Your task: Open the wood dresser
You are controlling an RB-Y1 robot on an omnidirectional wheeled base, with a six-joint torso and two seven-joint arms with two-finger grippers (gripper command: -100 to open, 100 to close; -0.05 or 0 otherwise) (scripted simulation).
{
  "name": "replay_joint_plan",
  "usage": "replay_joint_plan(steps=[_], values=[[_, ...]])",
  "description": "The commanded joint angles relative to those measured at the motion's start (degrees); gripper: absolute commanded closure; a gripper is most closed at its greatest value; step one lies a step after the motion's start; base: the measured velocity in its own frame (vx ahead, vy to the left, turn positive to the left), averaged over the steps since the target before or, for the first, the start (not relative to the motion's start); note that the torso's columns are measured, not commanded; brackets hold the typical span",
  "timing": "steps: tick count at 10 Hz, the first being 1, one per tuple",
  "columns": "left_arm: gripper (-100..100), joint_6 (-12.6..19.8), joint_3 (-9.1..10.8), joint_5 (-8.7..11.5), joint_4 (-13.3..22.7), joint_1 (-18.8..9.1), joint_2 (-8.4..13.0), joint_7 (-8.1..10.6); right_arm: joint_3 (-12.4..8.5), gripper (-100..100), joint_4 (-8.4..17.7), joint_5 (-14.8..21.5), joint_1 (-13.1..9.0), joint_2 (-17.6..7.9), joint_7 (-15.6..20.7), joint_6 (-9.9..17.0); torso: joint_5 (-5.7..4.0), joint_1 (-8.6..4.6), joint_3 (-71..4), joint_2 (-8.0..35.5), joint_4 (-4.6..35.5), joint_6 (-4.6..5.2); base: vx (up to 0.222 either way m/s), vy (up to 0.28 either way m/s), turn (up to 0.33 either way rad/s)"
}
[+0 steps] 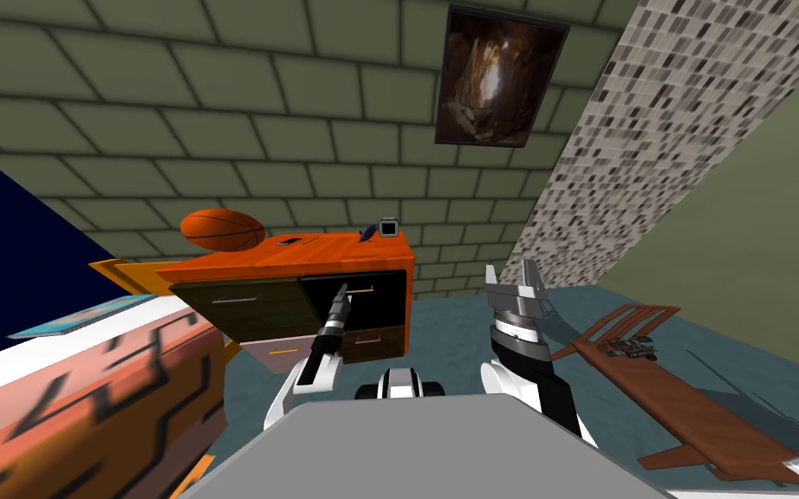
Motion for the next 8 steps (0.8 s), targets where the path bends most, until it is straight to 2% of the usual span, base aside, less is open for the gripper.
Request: replay_joint_plan(steps=[1,3,8], values=[[100,-0.7,-0.03,0.1,0.8,-0.1,0.0,-0.04,0.0,0,0.0,0.0,0.0,0.0,0.0,0.0,0.0,-0.01,0.2,0.3,0.1,0.0,-0.031,0.0,0.004],[100,-0.2,0.34,0.9,4.5,-4.8,-1.2,-2.2,0.0,0,0.0,0.0,0.0,0.0,0.0,0.0,-0.01,0.03,0.2,0.2,0.1,-0.01,-0.144,0.019,0.038],[100,1.1,0.97,2.2,10.5,-12.6,-3.1,-5.83,0.0,0,0.0,0.0,0.0,0.0,0.0,0.0,-0.1,0.01,0.1,0.1,0.2,-0.1,-0.183,0.025,0.025]])
